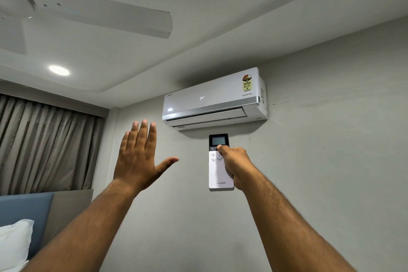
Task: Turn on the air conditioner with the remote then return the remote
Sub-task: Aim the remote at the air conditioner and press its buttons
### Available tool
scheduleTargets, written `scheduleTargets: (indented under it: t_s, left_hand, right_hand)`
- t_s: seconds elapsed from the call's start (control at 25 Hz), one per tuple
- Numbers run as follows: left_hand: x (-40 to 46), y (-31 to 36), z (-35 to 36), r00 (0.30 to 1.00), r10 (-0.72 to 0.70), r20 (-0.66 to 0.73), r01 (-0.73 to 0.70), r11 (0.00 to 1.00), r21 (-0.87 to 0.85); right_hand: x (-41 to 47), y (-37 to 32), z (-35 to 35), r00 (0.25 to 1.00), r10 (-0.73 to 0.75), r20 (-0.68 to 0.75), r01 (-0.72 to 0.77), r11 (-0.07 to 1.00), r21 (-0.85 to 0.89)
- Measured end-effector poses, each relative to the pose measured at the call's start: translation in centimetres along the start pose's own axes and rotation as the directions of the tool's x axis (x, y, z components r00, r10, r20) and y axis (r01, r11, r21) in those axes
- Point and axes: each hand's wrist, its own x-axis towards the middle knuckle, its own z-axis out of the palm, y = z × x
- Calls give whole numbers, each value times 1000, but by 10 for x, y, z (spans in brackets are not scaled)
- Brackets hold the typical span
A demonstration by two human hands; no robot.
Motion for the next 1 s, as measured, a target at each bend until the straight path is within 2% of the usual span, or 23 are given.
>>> scheduleTargets:
  t_s: [0.52, 0.84, 1.0]
  left_hand:
    - [-1, -2, 0, 1000, 8, 1, -8, 1000, -2]
    - [-3, -12, 4, 1000, 16, 12, -16, 1000, 9]
    - [-5, -13, 6, 1000, 19, 25, -19, 1000, 21]
  right_hand:
    - [3, 0, 7, 1000, -2, 7, 2, 1000, 27]
    - [2, 5, 7, 991, 30, 132, -43, 994, 99]
    - [4, 8, 6, 993, 20, 119, -35, 992, 120]
